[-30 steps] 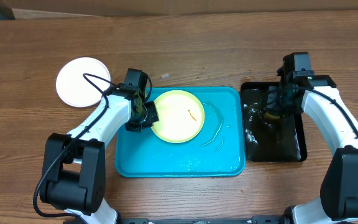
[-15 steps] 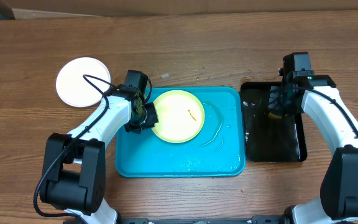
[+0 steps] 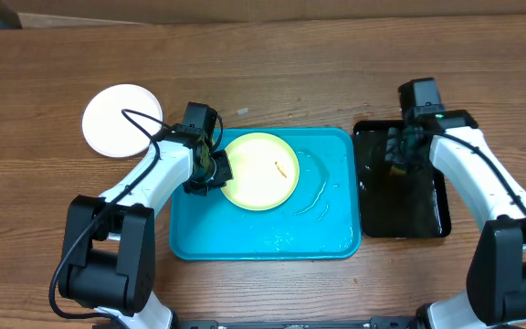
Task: Clean dirty plates on tray and stack at the side
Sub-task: 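Close the right gripper on the sponge and lift it, then wipe the yellow plate with the sponge in the right gripper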
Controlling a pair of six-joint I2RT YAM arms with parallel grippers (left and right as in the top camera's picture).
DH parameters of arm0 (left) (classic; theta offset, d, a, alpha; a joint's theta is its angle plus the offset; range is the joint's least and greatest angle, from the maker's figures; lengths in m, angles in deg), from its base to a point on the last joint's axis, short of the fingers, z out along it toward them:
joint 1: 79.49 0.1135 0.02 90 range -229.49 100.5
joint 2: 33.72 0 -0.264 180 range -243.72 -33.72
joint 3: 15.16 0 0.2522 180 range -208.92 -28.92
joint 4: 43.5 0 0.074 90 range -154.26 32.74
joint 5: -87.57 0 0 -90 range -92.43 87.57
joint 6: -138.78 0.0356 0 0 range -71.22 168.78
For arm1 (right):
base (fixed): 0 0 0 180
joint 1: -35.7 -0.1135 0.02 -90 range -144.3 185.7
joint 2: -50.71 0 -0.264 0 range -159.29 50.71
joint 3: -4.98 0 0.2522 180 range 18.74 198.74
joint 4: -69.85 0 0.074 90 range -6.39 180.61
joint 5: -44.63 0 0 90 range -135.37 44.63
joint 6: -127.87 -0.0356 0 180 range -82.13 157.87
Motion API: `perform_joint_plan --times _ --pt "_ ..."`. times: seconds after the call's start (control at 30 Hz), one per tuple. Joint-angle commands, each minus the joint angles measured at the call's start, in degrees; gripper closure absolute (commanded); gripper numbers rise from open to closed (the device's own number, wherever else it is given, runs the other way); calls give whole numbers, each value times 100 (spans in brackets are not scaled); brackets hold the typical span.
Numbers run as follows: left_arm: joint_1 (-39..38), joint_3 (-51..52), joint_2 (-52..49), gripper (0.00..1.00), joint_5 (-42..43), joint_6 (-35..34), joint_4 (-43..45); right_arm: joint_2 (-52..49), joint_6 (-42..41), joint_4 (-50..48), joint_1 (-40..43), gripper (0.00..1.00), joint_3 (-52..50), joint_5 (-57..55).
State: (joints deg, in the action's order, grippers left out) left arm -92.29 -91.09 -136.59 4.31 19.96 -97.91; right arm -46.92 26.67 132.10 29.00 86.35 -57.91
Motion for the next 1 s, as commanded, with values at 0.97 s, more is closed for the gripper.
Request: perform_joint_plan --times 0.97 --pt "-42 59 96 95 -52 -101 42 -203 678 -640 -2234 96 999 833"
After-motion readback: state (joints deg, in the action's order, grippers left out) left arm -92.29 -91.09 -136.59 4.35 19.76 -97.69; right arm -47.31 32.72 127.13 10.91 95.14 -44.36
